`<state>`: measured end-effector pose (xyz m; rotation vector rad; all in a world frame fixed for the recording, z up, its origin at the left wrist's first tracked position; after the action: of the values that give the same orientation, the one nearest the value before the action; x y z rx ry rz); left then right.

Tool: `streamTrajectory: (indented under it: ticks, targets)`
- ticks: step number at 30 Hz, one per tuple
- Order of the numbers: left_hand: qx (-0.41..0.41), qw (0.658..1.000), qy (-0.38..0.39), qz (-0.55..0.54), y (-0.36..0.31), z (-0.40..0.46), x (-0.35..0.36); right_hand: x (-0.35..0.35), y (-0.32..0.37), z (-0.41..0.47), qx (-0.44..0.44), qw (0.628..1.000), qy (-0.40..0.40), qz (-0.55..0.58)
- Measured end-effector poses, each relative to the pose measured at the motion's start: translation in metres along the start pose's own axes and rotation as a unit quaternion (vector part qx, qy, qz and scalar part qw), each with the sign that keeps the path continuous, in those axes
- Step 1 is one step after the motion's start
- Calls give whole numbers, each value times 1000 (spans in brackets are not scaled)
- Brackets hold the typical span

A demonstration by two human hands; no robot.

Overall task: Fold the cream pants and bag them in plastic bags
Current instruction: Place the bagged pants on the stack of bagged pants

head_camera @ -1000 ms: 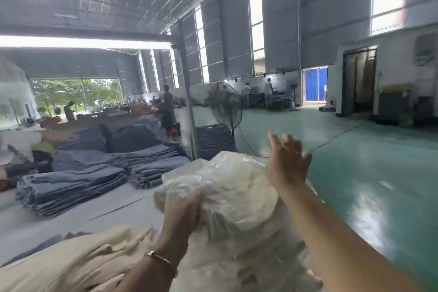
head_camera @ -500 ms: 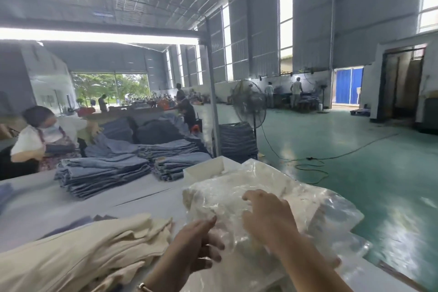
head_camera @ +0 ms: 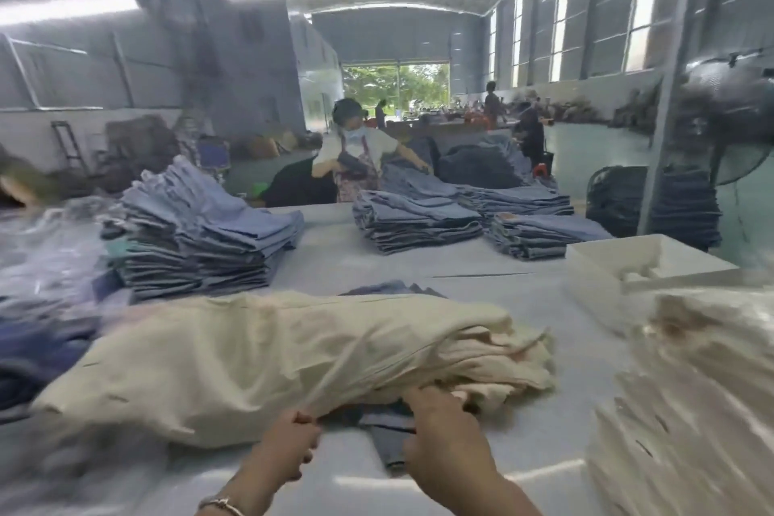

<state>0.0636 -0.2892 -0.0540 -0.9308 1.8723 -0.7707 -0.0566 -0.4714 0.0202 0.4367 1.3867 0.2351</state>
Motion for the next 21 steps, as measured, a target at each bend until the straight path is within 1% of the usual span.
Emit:
streamTrajectory:
  ticks: [2,3,4,5,7,8,10,12,13,15,17,18,19,20,21]
  targets:
    - [27,994,-70,84,30,37,-48,46,0,33,16,999,24,-35]
    - [43,983,-100,147,40,55,-68,63,0,49,21,998,28,-55]
    - [71,961,-138,228,44,71,-87,78,1,66,25,997,28,-71]
    - [109,929,-168,312,42,85,-100,92,1,81,29,996,29,-82]
    - [189,863,-189,429,34,109,-110,114,4,111,33,993,24,-108]
    - [215,837,-187,468,34,123,-110,124,7,125,28,991,17,-128]
    - [234,785,-167,548,42,151,-107,145,10,152,12,987,1,-163]
    - [262,731,-142,614,55,171,-102,167,9,174,-3,982,8,-191]
    - [288,710,-138,627,60,178,-101,179,7,184,-12,977,19,-213]
    - [358,681,-144,622,62,190,-103,196,4,202,-30,964,39,-262]
    - [456,649,-175,583,59,192,-110,200,5,215,-50,950,37,-307]
    - [497,642,-180,556,58,191,-116,198,7,220,-51,950,26,-307]
    - [522,648,-185,523,55,189,-125,193,9,222,-52,956,0,-288]
    - [529,665,-198,489,49,187,-138,189,11,222,-62,961,-28,-267]
    - [515,693,-216,456,42,186,-153,184,13,223,-66,964,-46,-253]
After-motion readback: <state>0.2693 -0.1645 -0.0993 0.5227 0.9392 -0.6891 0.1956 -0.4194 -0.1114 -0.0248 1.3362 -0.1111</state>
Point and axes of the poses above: each hand's wrist, its own z-axis towards the middle knuckle, its own x-axis out of the palm, y = z × x, the point moved 8 cm from there along z, towards the middle knuckle, and after that the axes turned 7 degrees about -x, right-handed, at the moved point
